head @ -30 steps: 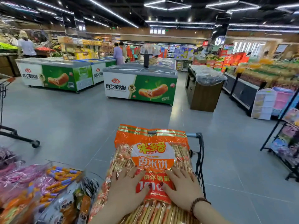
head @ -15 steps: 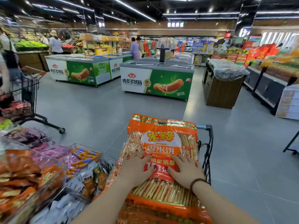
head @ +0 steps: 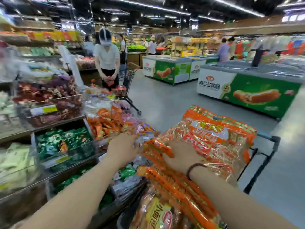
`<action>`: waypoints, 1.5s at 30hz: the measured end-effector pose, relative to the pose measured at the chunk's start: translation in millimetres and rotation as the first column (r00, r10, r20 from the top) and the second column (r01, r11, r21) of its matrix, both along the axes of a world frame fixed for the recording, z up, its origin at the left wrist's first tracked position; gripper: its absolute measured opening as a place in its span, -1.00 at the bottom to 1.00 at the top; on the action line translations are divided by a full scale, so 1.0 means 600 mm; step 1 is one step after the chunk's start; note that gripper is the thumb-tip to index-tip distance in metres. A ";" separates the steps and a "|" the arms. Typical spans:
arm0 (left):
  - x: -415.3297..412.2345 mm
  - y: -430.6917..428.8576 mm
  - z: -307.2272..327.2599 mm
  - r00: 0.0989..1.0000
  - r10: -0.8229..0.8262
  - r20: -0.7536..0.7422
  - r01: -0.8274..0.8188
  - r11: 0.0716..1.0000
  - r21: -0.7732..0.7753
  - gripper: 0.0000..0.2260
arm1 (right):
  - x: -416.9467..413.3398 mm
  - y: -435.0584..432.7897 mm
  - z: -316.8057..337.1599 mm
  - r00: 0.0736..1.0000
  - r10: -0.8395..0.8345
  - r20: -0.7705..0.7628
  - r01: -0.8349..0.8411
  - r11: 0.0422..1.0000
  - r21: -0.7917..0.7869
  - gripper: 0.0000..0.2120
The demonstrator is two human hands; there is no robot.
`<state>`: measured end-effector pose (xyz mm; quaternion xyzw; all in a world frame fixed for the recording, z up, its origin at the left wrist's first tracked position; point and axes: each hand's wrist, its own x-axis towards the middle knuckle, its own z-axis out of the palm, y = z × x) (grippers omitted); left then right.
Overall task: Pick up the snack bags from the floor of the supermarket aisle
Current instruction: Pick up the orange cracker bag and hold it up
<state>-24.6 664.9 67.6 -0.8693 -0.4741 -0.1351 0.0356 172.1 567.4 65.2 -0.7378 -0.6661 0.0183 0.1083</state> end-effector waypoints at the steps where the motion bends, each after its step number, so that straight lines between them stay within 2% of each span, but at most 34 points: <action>1: -0.036 -0.024 0.001 0.998 0.053 -0.023 -0.053 0.999 -0.008 -0.69 | -0.025 -0.005 -0.001 0.999 0.049 0.005 -0.049 0.999 0.004 -0.58; 4: -0.152 -0.102 0.001 0.978 0.194 -0.076 -0.196 0.980 -0.020 -0.70 | -0.110 -0.010 -0.007 0.980 0.196 -0.030 -0.196 0.981 -0.009 -0.64; 7: -0.275 -0.181 -0.004 0.934 0.345 -0.093 -0.347 0.938 -0.005 -0.73 | -0.207 -0.021 -0.009 0.937 0.345 -0.055 -0.347 0.937 -0.042 -0.58; 10: -0.384 -0.263 -0.012 0.854 0.509 -0.111 -0.514 0.858 -0.020 -0.75 | -0.305 -0.043 -0.010 0.878 0.474 -0.069 -0.478 0.877 -0.056 -0.51; 14: -0.502 -0.380 -0.030 0.733 0.669 -0.125 -0.676 0.737 -0.022 -0.72 | -0.435 -0.087 -0.015 0.786 0.618 -0.024 -0.618 0.784 -0.052 -0.52; 20: -0.670 -0.561 -0.060 0.659 0.734 -0.165 -0.747 0.665 -0.027 -0.62 | -0.628 -0.186 -0.038 0.673 0.739 -0.002 -0.738 0.672 -0.069 -0.60; 24: -0.790 -0.691 -0.089 0.619 0.771 -0.148 -0.783 0.621 -0.043 -0.70 | -0.759 -0.274 -0.062 0.617 0.786 0.028 -0.780 0.616 -0.110 -0.61; 29: -0.934 -0.850 -0.130 0.551 0.809 -0.205 -0.833 0.548 -0.078 -0.74 | -0.920 -0.377 -0.093 0.556 0.831 0.027 -0.819 0.553 -0.150 -0.54; 32: -1.010 -0.927 -0.138 0.472 0.857 -0.208 -0.881 0.465 -0.085 -0.75 | -1.011 -0.427 -0.104 0.520 0.854 0.024 -0.841 0.516 -0.162 -0.51; 39: -1.159 -1.049 -0.174 0.293 0.946 -0.140 -0.948 0.267 -0.175 -0.75 | -1.200 -0.497 -0.121 0.381 0.924 0.040 -0.910 0.383 -0.157 -0.48; 45: -1.292 -1.082 -0.217 0.212 0.967 -0.140 -0.962 0.182 -0.202 -0.71 | -1.373 -0.509 -0.175 0.278 0.960 0.003 -0.944 0.274 -0.185 -0.50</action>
